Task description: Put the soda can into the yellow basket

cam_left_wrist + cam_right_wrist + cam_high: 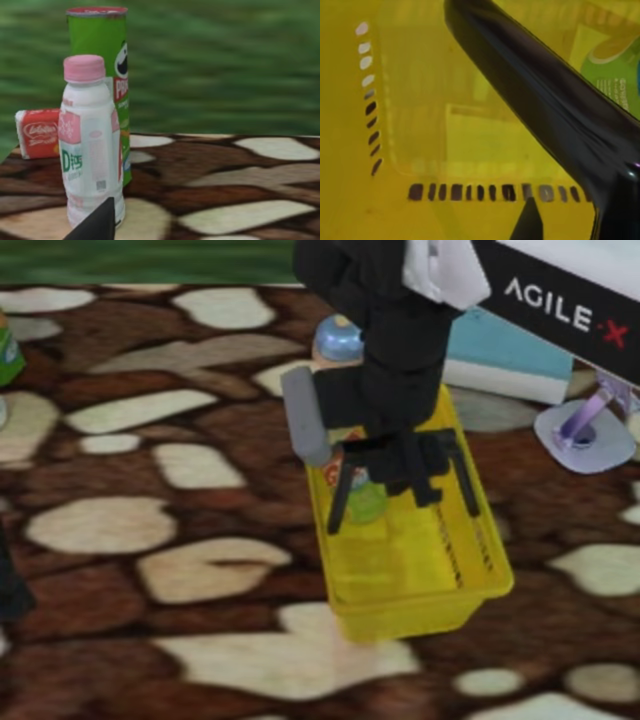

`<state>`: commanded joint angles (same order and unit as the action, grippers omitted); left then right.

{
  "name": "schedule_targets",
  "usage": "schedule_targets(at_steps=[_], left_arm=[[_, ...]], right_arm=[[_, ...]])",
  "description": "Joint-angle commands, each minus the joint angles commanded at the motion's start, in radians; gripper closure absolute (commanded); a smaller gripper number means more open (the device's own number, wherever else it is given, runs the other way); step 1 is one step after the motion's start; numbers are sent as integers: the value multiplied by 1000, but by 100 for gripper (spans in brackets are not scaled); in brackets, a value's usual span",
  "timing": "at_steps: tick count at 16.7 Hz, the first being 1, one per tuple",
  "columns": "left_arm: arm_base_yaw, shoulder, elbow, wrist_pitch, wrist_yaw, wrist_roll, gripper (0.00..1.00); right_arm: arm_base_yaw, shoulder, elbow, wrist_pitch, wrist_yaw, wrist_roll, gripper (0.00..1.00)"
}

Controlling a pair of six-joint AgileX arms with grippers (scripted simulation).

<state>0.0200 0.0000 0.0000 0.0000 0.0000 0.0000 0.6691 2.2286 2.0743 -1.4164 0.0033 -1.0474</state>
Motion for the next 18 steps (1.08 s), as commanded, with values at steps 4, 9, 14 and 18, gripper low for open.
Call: schedule_targets(at_steps=[4,9,14,18], left_arm=[[0,0,0,0,0,0,0],[0,0,0,0,0,0,0],[0,0,0,0,0,0,0],[0,0,0,0,0,0,0]], right_arm=[[0,0,0,0,0,0,100],[0,0,0,0,0,0,100],[0,0,0,0,0,0,100],[-3,0,19,-18,0,-4,100]])
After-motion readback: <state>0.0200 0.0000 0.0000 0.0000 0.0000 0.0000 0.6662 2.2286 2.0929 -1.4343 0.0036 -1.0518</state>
